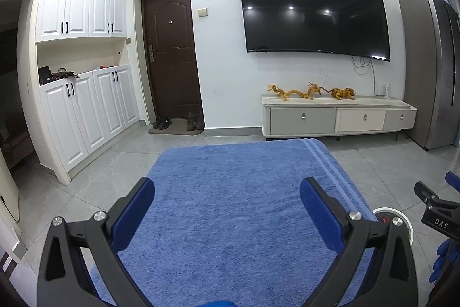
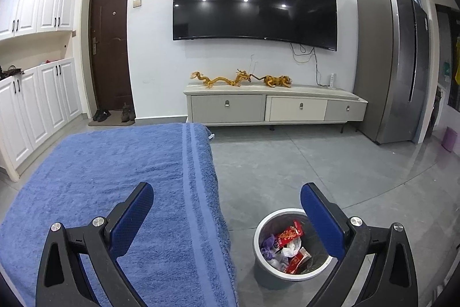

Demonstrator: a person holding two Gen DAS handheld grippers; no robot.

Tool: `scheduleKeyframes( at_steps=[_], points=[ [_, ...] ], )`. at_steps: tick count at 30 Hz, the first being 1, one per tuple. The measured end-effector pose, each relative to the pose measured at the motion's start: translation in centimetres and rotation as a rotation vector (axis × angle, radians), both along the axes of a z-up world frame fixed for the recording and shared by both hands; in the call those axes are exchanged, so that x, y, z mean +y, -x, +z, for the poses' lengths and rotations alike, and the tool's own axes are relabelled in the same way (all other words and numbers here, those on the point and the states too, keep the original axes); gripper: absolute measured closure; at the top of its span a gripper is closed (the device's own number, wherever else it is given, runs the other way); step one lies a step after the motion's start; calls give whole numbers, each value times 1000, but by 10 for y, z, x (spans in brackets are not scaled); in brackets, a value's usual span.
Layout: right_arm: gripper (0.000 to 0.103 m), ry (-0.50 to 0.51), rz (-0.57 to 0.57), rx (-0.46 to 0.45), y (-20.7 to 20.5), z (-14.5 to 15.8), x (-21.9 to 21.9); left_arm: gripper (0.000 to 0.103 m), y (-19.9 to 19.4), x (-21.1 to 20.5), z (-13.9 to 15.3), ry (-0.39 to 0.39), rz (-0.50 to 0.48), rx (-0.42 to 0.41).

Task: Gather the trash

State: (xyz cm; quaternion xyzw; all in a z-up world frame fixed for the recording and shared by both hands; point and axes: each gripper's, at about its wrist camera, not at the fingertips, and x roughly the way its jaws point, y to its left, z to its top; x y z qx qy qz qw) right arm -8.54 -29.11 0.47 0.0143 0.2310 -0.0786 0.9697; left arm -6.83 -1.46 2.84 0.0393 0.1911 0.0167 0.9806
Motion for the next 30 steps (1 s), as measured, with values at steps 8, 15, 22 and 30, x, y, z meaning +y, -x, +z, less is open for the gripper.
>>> scheduleKeyframes(
  at_steps=[8,15,22,30],
  points=[
    [0,17,7,-9,-9,4,11,1,-5,15,1,16,34,7],
    [0,17,27,3,-13,3,16,1,-9,16,-6,8,40,25],
    [0,32,45,14,-19,-1,23,1,-23,12,-18,15,23,50],
    [0,38,51,18,-32,-5,30,1,-44,5,-27,30,-9,57]
  ],
)
